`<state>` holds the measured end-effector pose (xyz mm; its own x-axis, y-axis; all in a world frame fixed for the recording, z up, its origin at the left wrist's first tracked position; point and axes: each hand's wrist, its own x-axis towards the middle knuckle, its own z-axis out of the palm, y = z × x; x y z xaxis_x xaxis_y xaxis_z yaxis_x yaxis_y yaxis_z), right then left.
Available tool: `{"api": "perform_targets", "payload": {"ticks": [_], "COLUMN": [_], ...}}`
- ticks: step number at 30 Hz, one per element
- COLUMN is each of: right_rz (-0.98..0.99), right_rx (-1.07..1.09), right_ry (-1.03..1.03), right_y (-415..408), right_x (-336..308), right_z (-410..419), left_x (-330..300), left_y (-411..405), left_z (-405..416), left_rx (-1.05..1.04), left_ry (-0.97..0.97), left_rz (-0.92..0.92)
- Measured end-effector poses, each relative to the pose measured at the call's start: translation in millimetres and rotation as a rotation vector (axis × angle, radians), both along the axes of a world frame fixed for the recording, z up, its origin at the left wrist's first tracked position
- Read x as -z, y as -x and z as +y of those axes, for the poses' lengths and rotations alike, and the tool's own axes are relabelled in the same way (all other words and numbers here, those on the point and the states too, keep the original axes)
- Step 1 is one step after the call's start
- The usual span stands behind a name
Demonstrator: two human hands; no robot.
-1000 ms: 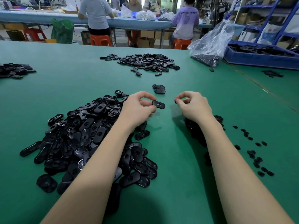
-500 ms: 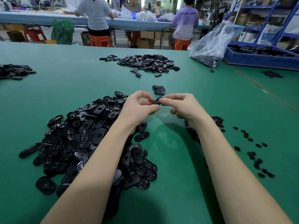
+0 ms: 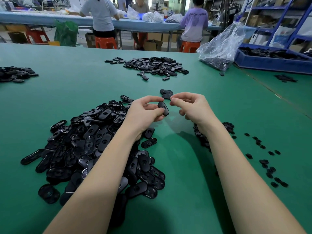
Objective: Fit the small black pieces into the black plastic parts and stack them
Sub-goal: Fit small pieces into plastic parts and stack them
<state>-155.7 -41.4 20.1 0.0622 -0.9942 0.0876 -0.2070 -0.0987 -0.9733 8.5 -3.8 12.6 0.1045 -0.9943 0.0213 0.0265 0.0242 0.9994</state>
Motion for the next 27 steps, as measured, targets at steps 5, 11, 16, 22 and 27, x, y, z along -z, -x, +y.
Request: {"api": "perform_targets", "payload": {"ticks": [5, 11, 16, 22, 27], "right_rz": [0.046, 0.155, 0.226, 0.227, 0.253], "right_rx": [-0.065, -0.055, -0.013, -0.026, -0.006], "right_ry": [-0.057, -0.132, -0.143, -0.153, -0.159], "right_y": [4, 3, 2, 0, 0], "right_x": [-9, -12, -14, -14, -12], "right_z": [1, 3, 5, 5, 3], "left_x": [0, 2, 1, 0, 1], "left_y": [-1, -2, -3, -4, -4], "left_z": [-2, -1, -1, 1, 1], "left_rx": [-0.045, -0.010, -0.018, -0.020, -0.003], "left_ry": [0.030, 0.062, 0.085, 0.127, 0.125], "left_rz": [-0.009, -0.069, -0.234, -0.311, -0.311]}}
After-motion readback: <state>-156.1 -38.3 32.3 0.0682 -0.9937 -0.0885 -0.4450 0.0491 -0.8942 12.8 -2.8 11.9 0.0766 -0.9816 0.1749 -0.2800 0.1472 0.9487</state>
